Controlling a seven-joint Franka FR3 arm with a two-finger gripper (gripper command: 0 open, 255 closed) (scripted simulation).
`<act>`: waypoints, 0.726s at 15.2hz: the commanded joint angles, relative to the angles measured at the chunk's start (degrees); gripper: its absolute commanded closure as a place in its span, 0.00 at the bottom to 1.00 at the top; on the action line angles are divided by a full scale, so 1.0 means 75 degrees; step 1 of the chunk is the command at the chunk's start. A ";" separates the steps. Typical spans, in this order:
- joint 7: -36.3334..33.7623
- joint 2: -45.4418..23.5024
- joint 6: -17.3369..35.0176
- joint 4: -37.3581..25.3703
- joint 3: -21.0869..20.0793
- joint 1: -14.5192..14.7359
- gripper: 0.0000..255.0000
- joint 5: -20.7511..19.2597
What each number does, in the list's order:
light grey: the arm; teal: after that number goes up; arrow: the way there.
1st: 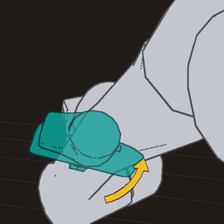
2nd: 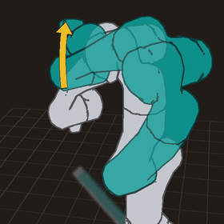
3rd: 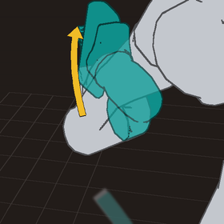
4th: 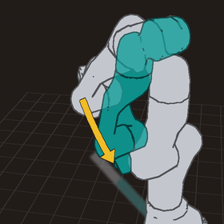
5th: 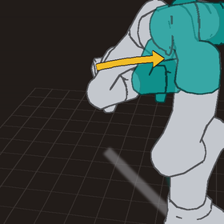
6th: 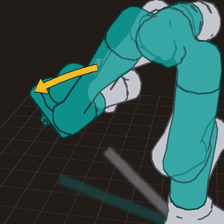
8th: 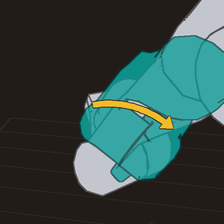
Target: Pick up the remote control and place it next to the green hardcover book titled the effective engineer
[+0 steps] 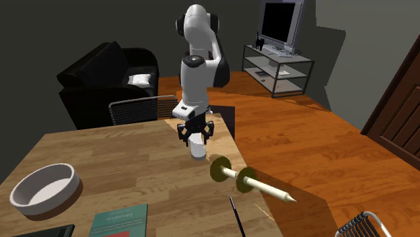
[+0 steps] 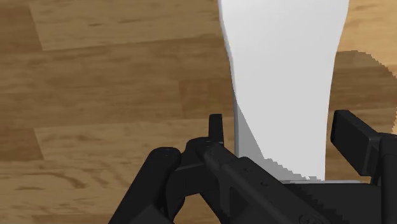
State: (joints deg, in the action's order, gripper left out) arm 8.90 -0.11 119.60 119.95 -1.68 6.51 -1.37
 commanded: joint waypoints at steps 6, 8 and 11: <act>0.0334 -0.2095 -0.0666 -0.2772 0.0147 -0.0177 1.00 -0.0020; 0.0420 -0.2722 -0.0956 -0.3690 0.0177 -0.0224 1.00 -0.0013; 0.0544 -0.3754 -0.1505 -0.5274 0.0210 -0.0297 1.00 0.0002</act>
State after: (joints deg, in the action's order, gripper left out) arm 12.84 -25.43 109.83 84.78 -0.14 4.34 -1.37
